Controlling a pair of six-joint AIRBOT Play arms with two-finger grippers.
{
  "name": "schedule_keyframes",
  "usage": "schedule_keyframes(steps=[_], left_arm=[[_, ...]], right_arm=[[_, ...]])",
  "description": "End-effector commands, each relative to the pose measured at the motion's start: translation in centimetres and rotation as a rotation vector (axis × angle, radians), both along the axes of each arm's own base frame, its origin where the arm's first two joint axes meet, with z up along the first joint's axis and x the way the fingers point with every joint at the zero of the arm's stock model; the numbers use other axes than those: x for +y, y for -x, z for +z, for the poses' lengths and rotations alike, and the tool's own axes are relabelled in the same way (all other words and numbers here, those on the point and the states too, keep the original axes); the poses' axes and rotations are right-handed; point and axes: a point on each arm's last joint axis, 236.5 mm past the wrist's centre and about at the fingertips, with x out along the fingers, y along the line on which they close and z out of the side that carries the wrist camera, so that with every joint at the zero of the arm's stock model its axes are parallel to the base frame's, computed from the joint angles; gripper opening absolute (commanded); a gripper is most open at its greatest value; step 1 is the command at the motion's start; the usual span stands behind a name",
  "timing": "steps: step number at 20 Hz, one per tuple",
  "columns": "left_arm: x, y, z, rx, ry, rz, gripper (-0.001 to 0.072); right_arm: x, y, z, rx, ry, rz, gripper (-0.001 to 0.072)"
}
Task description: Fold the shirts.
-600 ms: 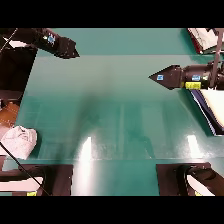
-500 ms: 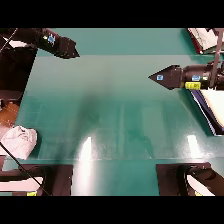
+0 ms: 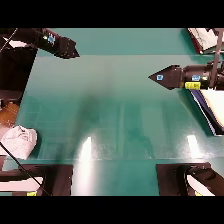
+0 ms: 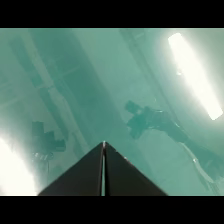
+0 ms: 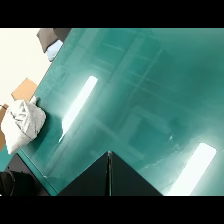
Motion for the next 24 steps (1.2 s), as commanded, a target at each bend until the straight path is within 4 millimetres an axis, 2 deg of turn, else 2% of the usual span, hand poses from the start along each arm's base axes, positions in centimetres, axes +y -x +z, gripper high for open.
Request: schedule_keyframes(steps=[1, 3, 5, 7, 10, 12, 14, 16, 18, 19, 21, 24], left_arm=[[-0.1, -0.1, 0.1, -0.003, 0.004, 0.003, 0.0022], [-0.4, -0.5, 0.6, -0.030, 0.019, 0.000, 0.0022], [0.9, 1.1, -0.5, 0.044, -0.027, -0.013, 0.0022], [4.6, 3.4, -1.2, 0.111, -0.148, 0.019, 0.0021], [10.7, 6.1, 0.5, 0.069, -0.284, 0.154, 0.0022], [14.1, 8.7, -0.1, 0.080, -0.341, 0.232, 0.0022], [18.4, 11.5, -2.8, 0.137, -0.431, 0.351, 0.0023], [22.1, 15.0, -6.7, 0.233, -0.495, 0.441, 0.0037], [24.4, 18.2, -11.1, 0.341, -0.495, 0.542, 0.0545], [25.9, 19.6, -13.3, 0.392, -0.511, 0.598, 0.0578], [28.1, 22.3, -17.4, 0.498, -0.550, 0.666, 0.0578], [29.5, 24.6, -22.1, 0.602, -0.555, 0.708, 0.0578]], right_arm=[[0.0, 0.2, -0.1, 0.006, 0.003, 0.008, 0.0019], [0.0, 0.2, -0.1, 0.006, 0.003, 0.007, 0.0019], [0.0, 0.2, -0.1, 0.004, 0.002, 0.006, 0.0019], [0.0, 0.1, -0.1, 0.004, 0.003, 0.005, 0.0019], [0.0, 0.1, -0.1, 0.001, 0.005, 0.006, 0.0019], [0.0, 0.1, -0.1, -0.010, 0.009, 0.009, 0.0019], [0.0, 0.0, 0.0, -0.024, 0.015, 0.013, 0.0019], [0.0, 0.0, 0.0, -0.025, 0.016, 0.014, 0.0019], [0.0, 0.0, 0.0, -0.039, 0.024, 0.023, 0.0019], [0.0, 0.0, 0.0, -0.044, 0.027, 0.026, 0.0019], [0.0, 0.0, 0.0, -0.045, 0.028, 0.025, 0.0019], [0.0, 0.0, 0.0, -0.058, 0.036, 0.034, 0.0019]])
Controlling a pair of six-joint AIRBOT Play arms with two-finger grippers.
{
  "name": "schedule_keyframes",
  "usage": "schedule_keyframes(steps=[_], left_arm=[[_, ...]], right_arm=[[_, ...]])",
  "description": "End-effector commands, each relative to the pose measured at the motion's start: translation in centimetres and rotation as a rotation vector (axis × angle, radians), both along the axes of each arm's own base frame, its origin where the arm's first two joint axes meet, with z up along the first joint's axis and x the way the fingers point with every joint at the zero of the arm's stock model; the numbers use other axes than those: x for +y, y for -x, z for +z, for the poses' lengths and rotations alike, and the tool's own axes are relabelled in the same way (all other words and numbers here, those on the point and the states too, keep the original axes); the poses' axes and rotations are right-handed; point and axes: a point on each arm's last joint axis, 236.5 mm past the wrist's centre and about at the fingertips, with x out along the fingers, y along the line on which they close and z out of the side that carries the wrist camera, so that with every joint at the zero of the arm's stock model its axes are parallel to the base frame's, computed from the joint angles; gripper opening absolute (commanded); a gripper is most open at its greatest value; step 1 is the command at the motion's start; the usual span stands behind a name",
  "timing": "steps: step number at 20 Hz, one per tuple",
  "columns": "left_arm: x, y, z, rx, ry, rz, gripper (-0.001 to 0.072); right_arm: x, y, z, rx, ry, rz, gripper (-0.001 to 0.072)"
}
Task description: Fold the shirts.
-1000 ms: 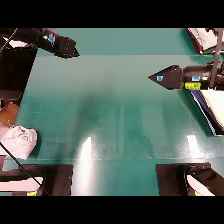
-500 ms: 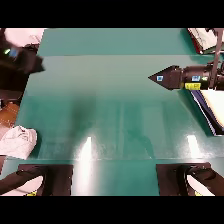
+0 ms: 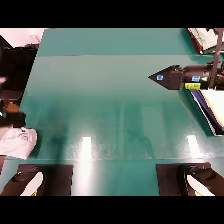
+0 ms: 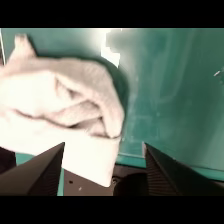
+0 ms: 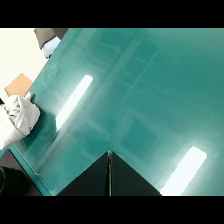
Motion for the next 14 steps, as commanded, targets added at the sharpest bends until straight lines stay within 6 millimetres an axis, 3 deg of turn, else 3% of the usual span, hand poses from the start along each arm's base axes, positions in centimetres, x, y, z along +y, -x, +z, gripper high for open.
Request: schedule_keyframes(steps=[1, 3, 4, 5, 8, 9, 10, 12, 14], left_arm=[[2.3, 3.2, -5.4, 0.076, -0.020, 0.106, 0.0578], [2.5, 3.7, -6.7, 0.089, -0.021, 0.122, 0.0577], [2.6, 3.9, -6.9, 0.095, -0.027, 0.132, 0.0550], [2.6, 4.0, -7.0, 0.097, -0.028, 0.133, 0.0474], [2.8, 3.8, -7.0, 0.091, -0.034, 0.132, 0.0475], [2.8, 3.9, -7.0, 0.092, -0.035, 0.132, 0.0378], [2.8, 3.9, -7.0, 0.093, -0.034, 0.132, 0.0045], [2.8, 3.6, -6.3, 0.083, -0.033, 0.136, 0.0022], [2.6, 2.2, -3.9, 0.028, -0.018, 0.143, 0.0021]], right_arm=[[0.0, 0.0, 0.0, -0.012, 0.007, 0.007, 0.0019], [0.0, 0.0, 0.0, -0.013, 0.008, 0.006, 0.0019], [0.0, 0.0, 0.0, -0.013, 0.008, 0.006, 0.0019], [0.0, 0.0, 0.0, -0.013, 0.008, 0.007, 0.0019], [0.0, -0.1, 0.0, -0.015, 0.006, 0.004, 0.0019], [0.0, -0.1, 0.0, -0.014, 0.006, 0.005, 0.0019], [0.0, -0.1, 0.0, -0.015, 0.006, 0.004, 0.0019], [0.0, -0.1, 0.1, -0.017, 0.005, 0.002, 0.0019], [0.0, -0.2, 0.2, -0.020, 0.003, -0.001, 0.0019]])
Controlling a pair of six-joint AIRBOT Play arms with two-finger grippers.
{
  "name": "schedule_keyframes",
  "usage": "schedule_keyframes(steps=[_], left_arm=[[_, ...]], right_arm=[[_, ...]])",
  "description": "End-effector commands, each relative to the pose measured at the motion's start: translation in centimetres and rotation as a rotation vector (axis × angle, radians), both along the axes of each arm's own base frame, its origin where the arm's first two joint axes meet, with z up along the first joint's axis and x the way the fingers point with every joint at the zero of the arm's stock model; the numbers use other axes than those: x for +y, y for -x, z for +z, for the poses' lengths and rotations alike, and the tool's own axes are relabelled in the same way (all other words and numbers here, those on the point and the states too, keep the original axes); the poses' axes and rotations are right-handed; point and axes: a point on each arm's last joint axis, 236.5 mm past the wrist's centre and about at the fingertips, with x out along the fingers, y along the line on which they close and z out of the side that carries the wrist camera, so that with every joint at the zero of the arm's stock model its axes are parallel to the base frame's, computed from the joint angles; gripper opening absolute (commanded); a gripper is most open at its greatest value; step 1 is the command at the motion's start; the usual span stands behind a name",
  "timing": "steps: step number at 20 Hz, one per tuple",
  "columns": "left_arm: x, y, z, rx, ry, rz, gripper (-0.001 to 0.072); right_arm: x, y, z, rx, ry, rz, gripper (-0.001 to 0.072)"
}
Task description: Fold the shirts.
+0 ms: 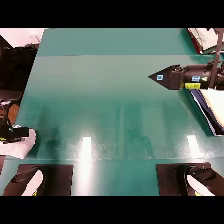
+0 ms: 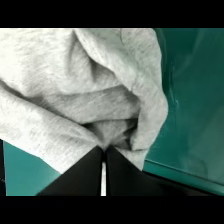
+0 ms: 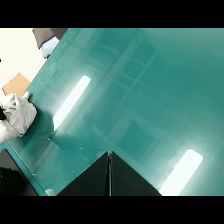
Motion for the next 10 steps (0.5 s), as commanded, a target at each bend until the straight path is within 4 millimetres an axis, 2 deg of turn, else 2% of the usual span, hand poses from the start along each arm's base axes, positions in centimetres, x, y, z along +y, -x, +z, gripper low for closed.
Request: schedule_keyframes(steps=[1, 3, 5, 7, 8, 10], left_arm=[[-0.7, -2.6, 3.9, -0.111, 0.029, 0.002, 0.0021], [-3.2, -7.3, 11.0, -0.341, 0.074, -0.087, 0.0020], [-9.0, -10.7, 19.9, -0.597, 0.179, -0.271, 0.0020], [-15.2, -11.2, 26.9, -0.779, 0.304, -0.449, 0.0020], [-18.0, -10.7, 29.2, -0.821, 0.365, -0.530, 0.0020], [-22.8, -9.7, 31.4, -0.843, 0.474, -0.666, 0.0020]], right_arm=[[0.0, -0.2, 0.2, -0.009, -0.006, -0.009, 0.0019], [-0.1, -0.8, 0.7, -0.030, -0.020, -0.030, 0.0019], [-0.3, -1.4, 1.3, -0.054, -0.033, -0.054, 0.0019], [-0.6, -2.2, 1.9, -0.082, -0.049, -0.085, 0.0019], [-0.7, -2.6, 2.3, -0.098, -0.058, -0.102, 0.0019], [-0.9, -3.0, 3.2, -0.125, -0.068, -0.117, 0.0019]])
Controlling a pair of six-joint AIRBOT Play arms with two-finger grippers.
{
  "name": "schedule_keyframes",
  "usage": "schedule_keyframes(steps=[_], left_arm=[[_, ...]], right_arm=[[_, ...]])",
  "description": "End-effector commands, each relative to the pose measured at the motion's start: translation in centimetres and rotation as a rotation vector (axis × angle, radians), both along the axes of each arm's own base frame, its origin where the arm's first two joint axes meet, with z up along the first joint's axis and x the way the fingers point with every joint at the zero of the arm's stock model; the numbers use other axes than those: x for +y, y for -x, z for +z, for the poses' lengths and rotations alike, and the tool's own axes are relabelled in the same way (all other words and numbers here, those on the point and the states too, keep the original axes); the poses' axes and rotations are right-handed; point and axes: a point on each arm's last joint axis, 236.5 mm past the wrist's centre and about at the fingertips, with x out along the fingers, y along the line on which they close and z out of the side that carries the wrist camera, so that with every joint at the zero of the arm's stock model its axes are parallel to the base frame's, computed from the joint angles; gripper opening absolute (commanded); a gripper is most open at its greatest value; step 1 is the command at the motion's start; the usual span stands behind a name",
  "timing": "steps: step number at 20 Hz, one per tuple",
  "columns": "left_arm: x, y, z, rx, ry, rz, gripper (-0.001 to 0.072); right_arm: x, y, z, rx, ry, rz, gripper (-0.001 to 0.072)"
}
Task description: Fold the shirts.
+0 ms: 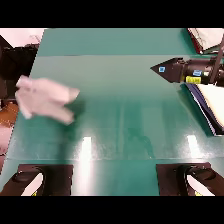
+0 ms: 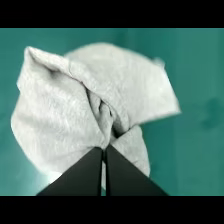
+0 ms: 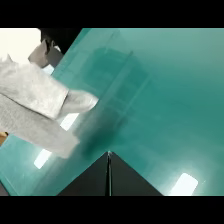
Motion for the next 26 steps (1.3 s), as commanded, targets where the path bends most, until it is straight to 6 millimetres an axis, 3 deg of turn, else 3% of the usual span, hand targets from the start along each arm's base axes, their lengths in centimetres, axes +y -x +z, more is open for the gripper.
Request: schedule_keyframes(steps=[1, 5, 7, 9, 11, 13, 14, 15, 16, 18, 20, 21, 23, 26], left_arm=[[-9.8, 2.0, 6.8, -0.128, 0.156, -0.321, 0.0020], [-18.0, 0.2, 5.4, -0.080, 0.163, -0.558, 0.0020], [-21.8, -1.5, 2.9, -0.056, 0.110, -0.674, 0.0021], [-23.8, -4.4, -0.6, -0.005, 0.072, -0.708, 0.0021], [-24.1, -7.7, -4.1, 0.056, 0.060, -0.669, 0.0022], [-23.2, -10.3, -7.2, 0.113, 0.055, -0.620, 0.0024], [-22.1, -11.2, -8.3, 0.140, 0.051, -0.593, 0.0128], [-20.6, -11.8, -8.9, 0.173, 0.052, -0.559, 0.0458], [-18.8, -12.1, -9.3, 0.225, 0.070, -0.496, 0.0611], [-14.8, -10.9, -10.9, 0.376, 0.080, -0.412, 0.0610], [-13.1, -8.6, -13.3, 0.527, 0.101, -0.387, 0.0610], [-13.3, -7.6, -14.9, 0.570, 0.118, -0.382, 0.0609], [-15.6, -6.2, -18.0, 0.596, 0.194, -0.368, 0.0610], [-19.2, -3.3, -24.1, 0.655, 0.261, -0.343, 0.0610]], right_arm=[[-0.6, -1.0, 2.0, -0.059, -0.024, -0.044, 0.0019], [-2.9, -1.9, 5.9, -0.145, -0.034, -0.107, 0.0018], [-4.2, -2.1, 7.6, -0.181, -0.035, -0.137, 0.0019], [-5.0, -2.2, 8.5, -0.199, -0.030, -0.156, 0.0019], [-5.6, -2.1, 8.4, -0.190, -0.019, -0.161, 0.0019], [-5.9, -2.0, 7.8, -0.170, -0.005, -0.158, 0.0019], [-6.0, -1.9, 7.6, -0.163, -0.001, -0.158, 0.0019], [-6.0, -1.8, 7.4, -0.156, 0.003, -0.152, 0.0019], [-6.1, -1.8, 7.2, -0.154, 0.012, -0.153, 0.0019], [-6.5, -2.1, 6.7, -0.154, 0.043, -0.166, 0.0019], [-6.7, -2.1, 6.6, -0.155, 0.054, -0.171, 0.0019], [-6.7, -2.1, 6.6, -0.155, 0.054, -0.171, 0.0019], [-6.7, -2.2, 6.5, -0.153, 0.054, -0.171, 0.0019], [-6.7, -2.2, 6.5, -0.153, 0.054, -0.171, 0.0019]])
